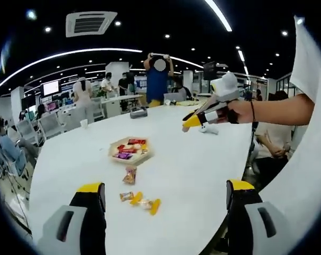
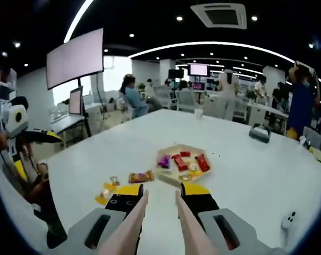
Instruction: Place the target food into the container with the food tongs after gripping and lifting it, then release it inside without dropping or visibly crushing the food.
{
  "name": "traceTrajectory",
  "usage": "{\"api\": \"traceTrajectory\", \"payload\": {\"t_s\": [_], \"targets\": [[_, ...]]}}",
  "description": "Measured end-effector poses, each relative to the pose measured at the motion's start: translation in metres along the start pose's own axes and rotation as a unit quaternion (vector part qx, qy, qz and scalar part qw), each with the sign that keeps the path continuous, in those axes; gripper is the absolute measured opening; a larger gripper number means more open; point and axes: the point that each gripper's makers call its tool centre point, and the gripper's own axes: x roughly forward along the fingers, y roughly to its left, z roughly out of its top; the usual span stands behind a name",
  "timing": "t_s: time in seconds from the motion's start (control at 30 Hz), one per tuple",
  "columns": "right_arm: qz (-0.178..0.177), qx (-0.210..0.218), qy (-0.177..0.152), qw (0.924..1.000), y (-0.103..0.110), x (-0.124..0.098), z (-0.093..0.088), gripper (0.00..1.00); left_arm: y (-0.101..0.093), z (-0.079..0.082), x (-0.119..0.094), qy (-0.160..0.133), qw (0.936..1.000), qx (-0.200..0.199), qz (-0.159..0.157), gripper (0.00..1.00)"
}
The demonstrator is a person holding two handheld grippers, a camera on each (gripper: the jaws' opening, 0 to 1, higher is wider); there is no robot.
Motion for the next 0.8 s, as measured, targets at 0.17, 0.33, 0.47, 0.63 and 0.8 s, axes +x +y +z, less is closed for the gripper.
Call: {"api": "traceTrajectory", "payload": {"t_s": [0.17, 0.33, 0.47, 0.63, 0.8], "targets": [[-0.02, 0.005, 0.008, 0.9998, 0.019, 0.0, -0.006, 0.27, 0.019, -0.007, -0.011, 0.004, 0.9999, 0.014, -0.002, 0.96], [-0.015, 0.001, 0.029, 0.9995, 0.029, 0.007, -0.015, 0.27, 0.028, -0.011, -0.009, 0.011, 0.9999, 0.007, -0.004, 0.94], [-0.017, 0.009, 0.025, 0.9995, 0.016, 0.015, -0.01, 0.27, 0.034, -0.003, 0.0, 0.001, 1.0, -0.003, 0.001, 0.97], [-0.001, 0.02, 0.02, 0.9996, 0.01, 0.027, -0.008, 0.27, 0.048, 0.01, 0.013, -0.011, 0.9987, -0.042, 0.026, 0.99], [0.005, 0.019, 0.013, 0.9997, 0.001, 0.033, -0.012, 0.26, 0.056, 0.011, 0.024, 0.0, 0.9977, -0.039, 0.056, 0.99]]}}
